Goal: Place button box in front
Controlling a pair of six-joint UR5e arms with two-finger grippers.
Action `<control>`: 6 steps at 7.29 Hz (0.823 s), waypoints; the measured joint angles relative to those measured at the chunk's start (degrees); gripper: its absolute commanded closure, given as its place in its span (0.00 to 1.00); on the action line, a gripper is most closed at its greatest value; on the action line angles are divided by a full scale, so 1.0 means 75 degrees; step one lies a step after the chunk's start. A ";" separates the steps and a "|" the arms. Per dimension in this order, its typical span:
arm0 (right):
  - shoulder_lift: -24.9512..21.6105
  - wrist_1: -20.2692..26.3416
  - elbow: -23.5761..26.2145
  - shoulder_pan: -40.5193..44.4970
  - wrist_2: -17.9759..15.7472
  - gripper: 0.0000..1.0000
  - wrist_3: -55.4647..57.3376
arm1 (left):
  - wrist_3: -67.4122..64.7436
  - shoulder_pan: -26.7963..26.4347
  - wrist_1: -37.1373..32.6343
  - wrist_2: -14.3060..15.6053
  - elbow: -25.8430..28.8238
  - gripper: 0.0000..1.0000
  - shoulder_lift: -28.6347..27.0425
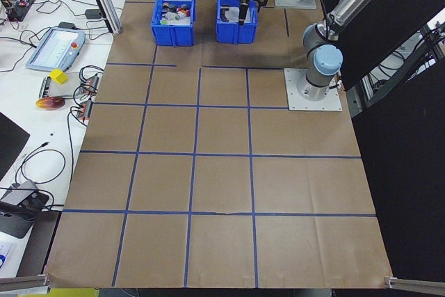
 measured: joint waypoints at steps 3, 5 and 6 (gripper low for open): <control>0.0049 0.1275 -0.1338 -0.0387 -0.0028 0.00 0.0642 | 0.0005 0.0000 -0.0001 0.0062 -0.0041 0.01 0.0005; 0.0036 0.1815 -0.1967 -0.1462 0.0009 0.00 0.1020 | 0.0008 0.0001 0.0013 0.0061 -0.0041 0.01 -0.0014; 0.0035 0.2101 -0.2235 -0.2068 0.0017 0.00 0.1483 | 0.0011 0.0006 0.0025 0.0035 -0.0032 0.01 -0.0039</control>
